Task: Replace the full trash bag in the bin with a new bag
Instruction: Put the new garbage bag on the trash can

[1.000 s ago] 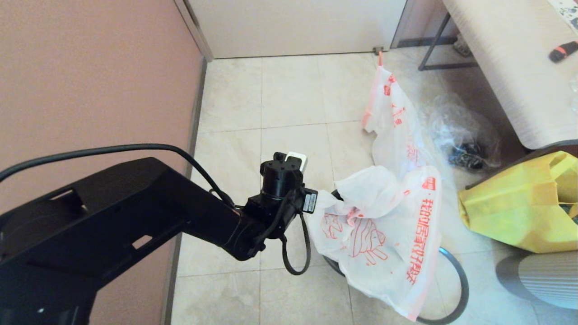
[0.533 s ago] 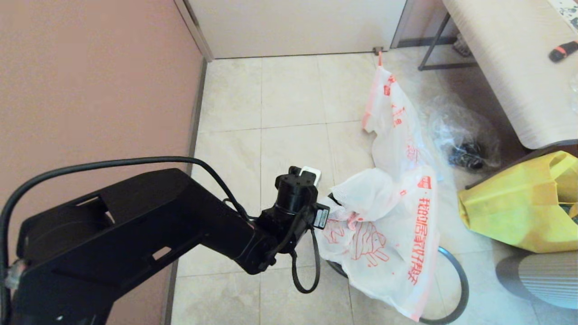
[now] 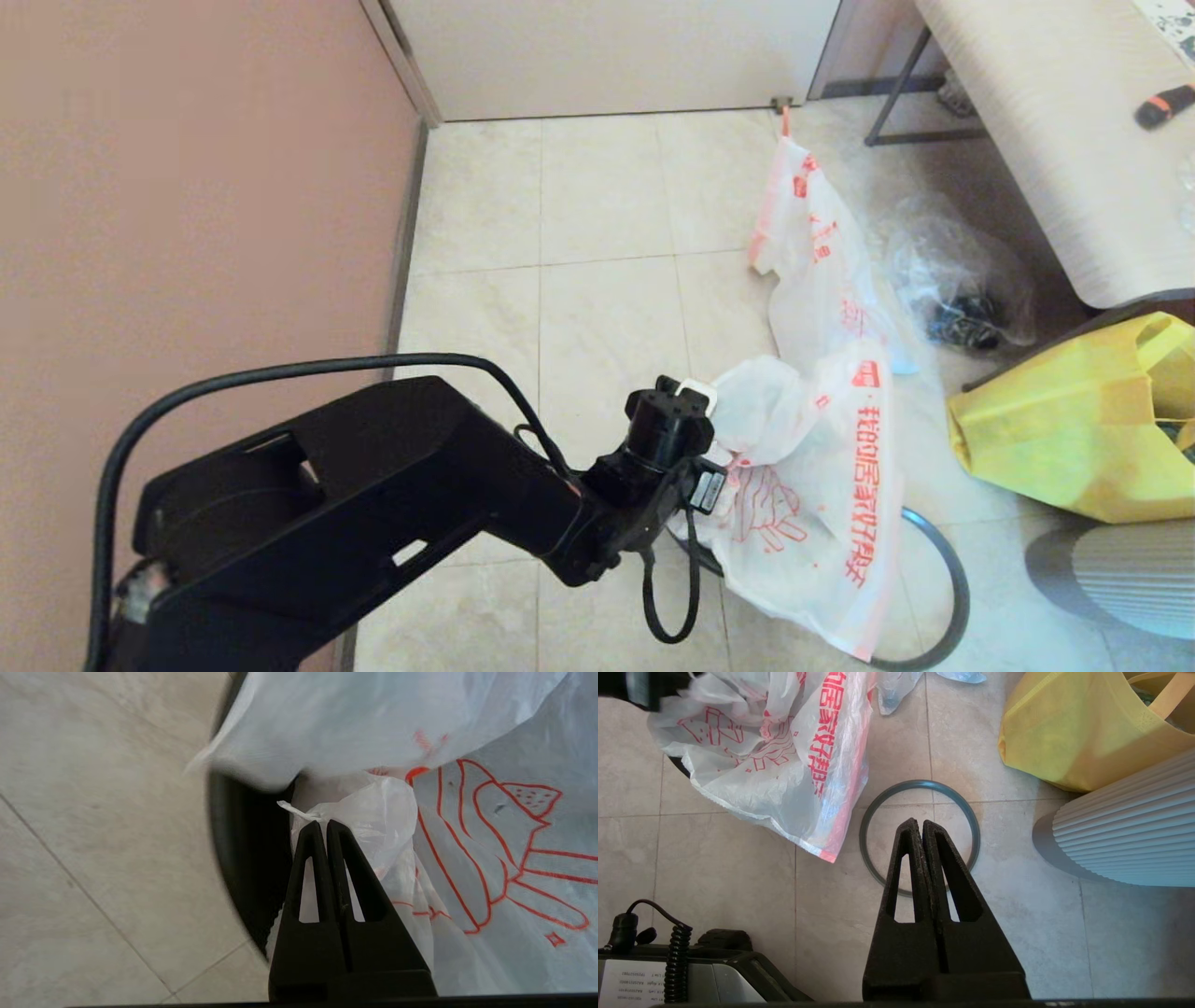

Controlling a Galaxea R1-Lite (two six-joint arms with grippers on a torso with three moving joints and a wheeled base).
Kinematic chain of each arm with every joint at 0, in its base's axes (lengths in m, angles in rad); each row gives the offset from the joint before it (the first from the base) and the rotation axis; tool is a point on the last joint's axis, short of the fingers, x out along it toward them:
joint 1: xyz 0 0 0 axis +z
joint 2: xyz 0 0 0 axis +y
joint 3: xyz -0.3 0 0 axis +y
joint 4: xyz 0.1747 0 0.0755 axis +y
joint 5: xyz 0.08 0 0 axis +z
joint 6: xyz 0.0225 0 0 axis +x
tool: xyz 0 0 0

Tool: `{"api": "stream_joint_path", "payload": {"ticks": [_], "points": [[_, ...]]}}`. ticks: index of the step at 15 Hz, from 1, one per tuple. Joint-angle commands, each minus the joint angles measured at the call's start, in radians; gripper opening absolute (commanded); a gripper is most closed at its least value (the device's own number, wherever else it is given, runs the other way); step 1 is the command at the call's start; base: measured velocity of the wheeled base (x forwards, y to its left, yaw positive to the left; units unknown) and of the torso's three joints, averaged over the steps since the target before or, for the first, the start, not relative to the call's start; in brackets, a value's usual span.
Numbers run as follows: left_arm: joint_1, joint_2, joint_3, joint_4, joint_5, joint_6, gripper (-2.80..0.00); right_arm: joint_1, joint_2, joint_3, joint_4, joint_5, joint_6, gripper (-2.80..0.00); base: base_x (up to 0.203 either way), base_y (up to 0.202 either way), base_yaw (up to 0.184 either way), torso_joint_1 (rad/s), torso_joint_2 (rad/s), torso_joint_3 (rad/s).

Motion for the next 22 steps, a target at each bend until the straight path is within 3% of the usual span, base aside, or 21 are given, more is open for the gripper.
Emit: {"api": "stream_joint_path", "payload": {"ticks": [1,6,11,13,19,22], "points": [[-0.011,0.059,-0.054,0.013,0.006,0.001,-2.8,0.0,0.001,-0.001,0.001,0.001,0.0,-2.8,0.0,0.0,0.0,0.0,0.0,0.0],[-0.045,0.212,-0.318,0.086,0.079,0.019,-2.8,0.0,0.001,0.001,0.001,0.001,0.0,-2.8,0.0,0.0,0.0,0.0,0.0,0.0],[-0.037,0.394,-0.639,0.285,0.146,0.078,-2.8,0.0,0.001,0.001,0.002,0.001,0.0,-2.8,0.0,0.0,0.0,0.0,0.0,0.0],[-0.024,0.436,-0.643,0.293,0.153,0.133,-2.8,0.0,0.001,0.0,0.001,0.001,0.0,-2.8,0.0,0.0,0.0,0.0,0.0,0.0],[0.018,0.42,-0.642,0.289,0.167,0.128,-2.8,0.0,0.001,-0.001,0.001,0.001,0.0,-2.8,0.0,0.0,0.0,0.0,0.0,0.0],[-0.049,0.276,-0.566,0.29,0.176,0.088,-2.8,0.0,0.001,0.001,0.001,0.001,0.0,-2.8,0.0,0.0,0.0,0.0,0.0,0.0]]}}
